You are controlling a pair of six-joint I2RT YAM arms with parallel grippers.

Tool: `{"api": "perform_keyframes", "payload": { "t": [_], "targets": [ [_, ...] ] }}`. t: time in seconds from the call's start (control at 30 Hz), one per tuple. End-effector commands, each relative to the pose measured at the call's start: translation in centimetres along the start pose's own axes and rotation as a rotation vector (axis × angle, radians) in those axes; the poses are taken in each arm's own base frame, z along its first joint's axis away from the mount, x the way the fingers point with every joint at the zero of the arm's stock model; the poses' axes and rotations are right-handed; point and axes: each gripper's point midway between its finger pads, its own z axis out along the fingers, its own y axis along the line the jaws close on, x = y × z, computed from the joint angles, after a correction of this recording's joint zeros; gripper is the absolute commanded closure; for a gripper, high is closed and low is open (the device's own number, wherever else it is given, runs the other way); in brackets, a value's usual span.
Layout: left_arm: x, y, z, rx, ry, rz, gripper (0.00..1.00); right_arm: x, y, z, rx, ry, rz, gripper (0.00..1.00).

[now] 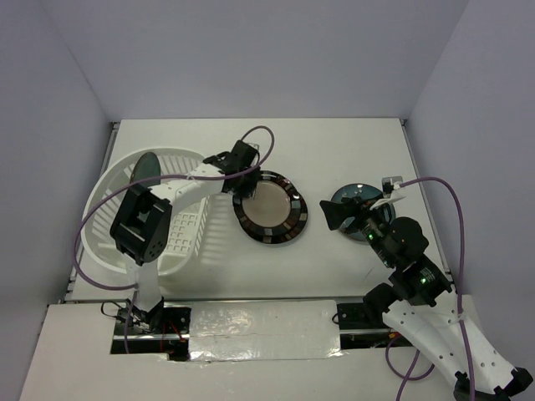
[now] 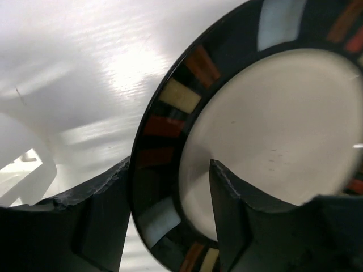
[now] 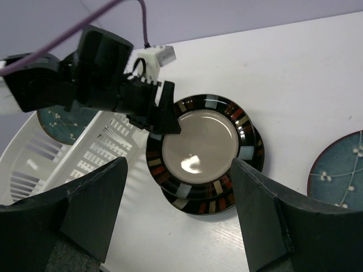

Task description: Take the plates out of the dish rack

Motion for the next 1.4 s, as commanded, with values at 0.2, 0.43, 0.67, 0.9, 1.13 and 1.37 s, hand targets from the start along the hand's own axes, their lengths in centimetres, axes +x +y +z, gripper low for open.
{"api": "perform_keyframes", "payload": {
  "t": [0.2,0.43,0.67,0.9,1.13,1.37],
  "targets": [
    [2.0,2.2,2.4,-0.13,0.072,0.075,0.33,-0.5,0.1,-0.2,-0.002,-0.022,-0.005,0.19],
    [2.0,1.8,2.6,-0.107,0.063,0.072,0.34,-0.5,0.0,-0.2,0.0,-0.024,-0.005,0.19],
    [0.8,0.6,1.3,-0.111,0.029,0.086,0.31,-0.5,0.0,-0.1,0.002,-0.021,-0.007,0.19],
    [-2.1,0.7,-1.9,-0.125,-0.049,0.067,0.19,-0.7,0.0,-0.3,-0.001,-0.03,-0.006,0.19],
    [-7.2,-0.1,-7.6,-0.073,-0.205,0.047,0.23,-0.6,0.1,-0.3,-0.005,-0.024,-0.01,0.19],
    [-15.0,6.1,-20.2,-0.346,-0.451,-0.024,0.67,-0.6,0.1,-0.3,-0.002,-0.021,-0.01,0.19]
  ]
}}
